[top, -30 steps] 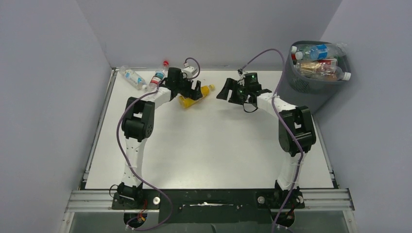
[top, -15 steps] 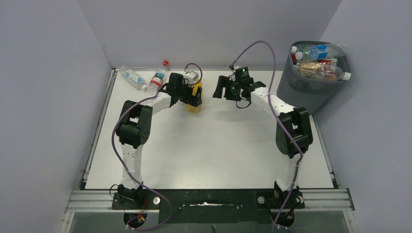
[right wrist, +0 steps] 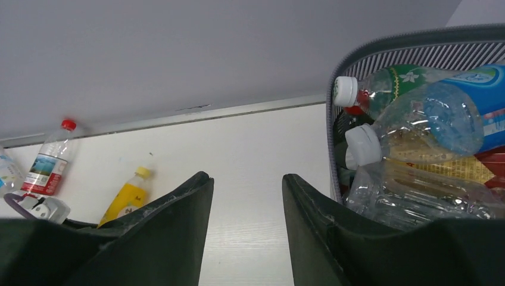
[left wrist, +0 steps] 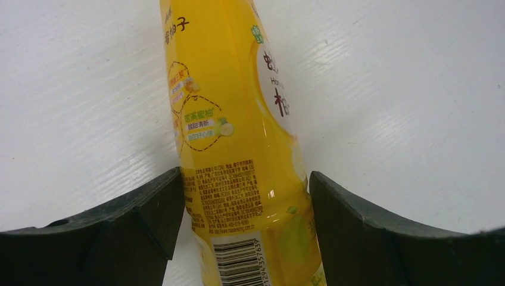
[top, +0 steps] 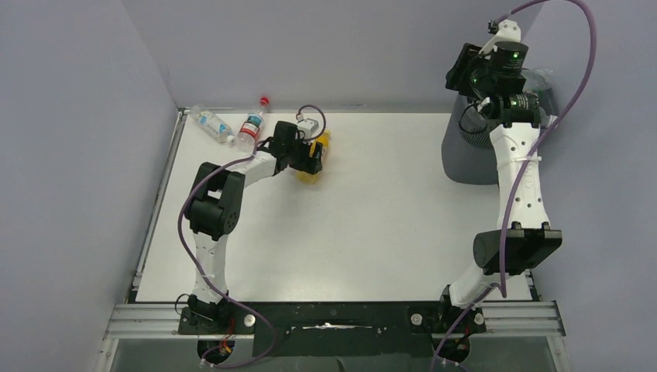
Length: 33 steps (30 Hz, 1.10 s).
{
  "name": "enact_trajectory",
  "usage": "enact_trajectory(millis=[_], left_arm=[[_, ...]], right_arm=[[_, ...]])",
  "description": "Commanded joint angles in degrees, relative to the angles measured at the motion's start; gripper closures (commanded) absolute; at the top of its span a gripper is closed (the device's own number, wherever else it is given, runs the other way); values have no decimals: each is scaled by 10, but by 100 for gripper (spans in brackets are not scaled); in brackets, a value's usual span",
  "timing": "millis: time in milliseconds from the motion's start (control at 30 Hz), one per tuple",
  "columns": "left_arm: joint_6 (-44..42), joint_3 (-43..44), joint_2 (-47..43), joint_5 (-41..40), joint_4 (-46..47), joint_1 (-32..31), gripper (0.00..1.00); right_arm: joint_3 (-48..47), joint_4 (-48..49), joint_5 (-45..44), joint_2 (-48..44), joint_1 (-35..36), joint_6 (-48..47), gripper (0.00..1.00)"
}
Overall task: Put the plastic bottles in the bin
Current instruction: Adjust the trash bin at the center of the board.
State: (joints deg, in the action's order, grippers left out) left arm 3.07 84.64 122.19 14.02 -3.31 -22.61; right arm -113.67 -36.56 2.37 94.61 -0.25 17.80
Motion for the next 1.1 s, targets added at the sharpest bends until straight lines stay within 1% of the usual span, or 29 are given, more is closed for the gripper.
enact_trajectory(millis=[0,133,333,667,933,1067], left_arm=[[19,-16,-56,-13,7,1,29],[21,-25,-64,-12,11,1,29],[20,-26,-64,-8,7,2,29],[23,-29,-63,-4,13,2,28],[30,-27,-63,1,18,-1,28],[30,-24,-62,1,15,-2,28]], right_arm=[[-79,-74,-17,39,8,-46,53],[-117,-111,-57,68,7,-60,53],[-125,-142,-120,83,9,-75,53],[-57,-131,-168,56,14,-95,54],[-33,-128,-211,57,14,-115,54],[-22,-109,-214,44,14,-118,54]])
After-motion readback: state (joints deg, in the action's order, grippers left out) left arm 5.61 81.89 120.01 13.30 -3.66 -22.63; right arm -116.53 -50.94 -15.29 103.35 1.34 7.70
